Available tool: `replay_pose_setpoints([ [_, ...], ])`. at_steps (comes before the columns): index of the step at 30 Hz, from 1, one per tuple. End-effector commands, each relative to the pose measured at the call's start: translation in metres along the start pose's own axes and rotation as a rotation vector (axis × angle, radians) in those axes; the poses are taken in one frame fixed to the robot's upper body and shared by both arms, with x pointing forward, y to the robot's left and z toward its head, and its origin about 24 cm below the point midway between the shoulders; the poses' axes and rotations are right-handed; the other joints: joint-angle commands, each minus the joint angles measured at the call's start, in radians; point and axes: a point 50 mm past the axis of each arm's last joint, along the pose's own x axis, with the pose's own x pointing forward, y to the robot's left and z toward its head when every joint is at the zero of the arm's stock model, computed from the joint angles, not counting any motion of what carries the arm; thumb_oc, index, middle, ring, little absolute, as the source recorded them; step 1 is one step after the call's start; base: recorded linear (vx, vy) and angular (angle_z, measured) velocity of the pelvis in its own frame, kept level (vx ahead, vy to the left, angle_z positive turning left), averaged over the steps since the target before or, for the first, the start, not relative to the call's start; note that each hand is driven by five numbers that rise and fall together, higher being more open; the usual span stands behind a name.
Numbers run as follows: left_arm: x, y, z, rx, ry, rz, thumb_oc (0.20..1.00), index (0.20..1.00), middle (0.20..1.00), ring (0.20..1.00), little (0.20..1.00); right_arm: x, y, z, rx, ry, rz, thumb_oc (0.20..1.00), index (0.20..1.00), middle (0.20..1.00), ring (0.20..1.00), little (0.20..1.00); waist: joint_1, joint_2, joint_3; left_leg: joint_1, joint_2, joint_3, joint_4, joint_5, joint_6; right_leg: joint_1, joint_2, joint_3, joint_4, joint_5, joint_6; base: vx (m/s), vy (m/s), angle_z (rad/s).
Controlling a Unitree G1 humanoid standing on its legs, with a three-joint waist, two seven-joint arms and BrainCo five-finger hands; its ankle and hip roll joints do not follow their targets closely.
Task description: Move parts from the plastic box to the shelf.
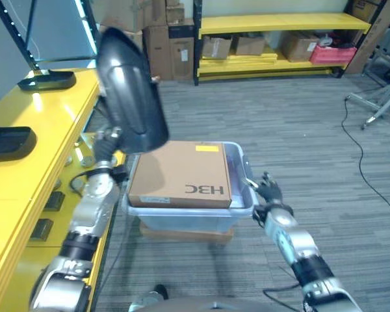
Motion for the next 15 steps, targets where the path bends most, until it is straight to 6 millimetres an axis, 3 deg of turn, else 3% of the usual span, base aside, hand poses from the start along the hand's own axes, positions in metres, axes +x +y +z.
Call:
replay_pose_setpoints([
  [1,0.006,0.002,0.043,0.019,-0.263,0.002,0.200,0.200,0.200,0.200,0.200,0.005,-0.010,0.012,0.001,-0.077,-0.039,1.000,1.000,1.000,1.000,1.000,0.020,0.007,-0.051,0.022,0.033,-0.016,-0.002,-0.089,-0.042,-0.021,-0.040,-0.058,0.049,-0.090,0.077,-0.03,0.023,-0.01],
  [7,-0.012,0.045,0.047,0.069,-0.318,0.125,0.200,0.200,0.200,0.200,0.200,-0.009,-0.027,-0.044,0.075,0.146,-0.087,1.000,1.000,1.000,1.000,1.000,0.031,0.003,-0.035,0.006,0.025,-0.031,-0.002,-0.092,-0.037,-0.031,-0.040,-0.053,0.056,-0.095,0.074,-0.04,0.030,0.00],
  [8,-0.019,0.056,0.050,0.083,-0.336,0.150,0.200,0.200,0.200,0.200,0.200,-0.015,-0.031,-0.062,0.061,0.209,-0.105,1.000,1.000,1.000,1.000,1.000,0.041,0.002,-0.031,-0.001,0.018,-0.044,-0.003,-0.094,-0.034,-0.033,-0.040,-0.052,0.059,-0.097,0.075,-0.05,0.046,0.02],
  [13,-0.036,0.075,0.058,0.121,-0.386,0.175,0.200,0.200,0.200,0.200,0.200,-0.029,-0.035,-0.100,0.025,0.352,-0.116,1.000,1.000,1.000,1.000,1.000,0.076,0.005,-0.027,-0.018,-0.004,-0.088,-0.007,-0.101,-0.025,-0.036,-0.044,-0.052,0.069,-0.103,0.080,-0.03,0.056,0.08],
  [15,-0.043,0.083,0.063,0.129,-0.402,0.179,0.200,0.200,0.200,0.200,0.200,-0.035,-0.037,-0.115,-0.069,0.408,-0.092,1.000,1.000,1.000,1.000,1.000,0.096,0.006,-0.028,-0.030,-0.019,-0.117,-0.009,-0.105,-0.019,-0.042,-0.050,-0.050,0.080,-0.109,0.084,-0.04,0.060,0.07],
])
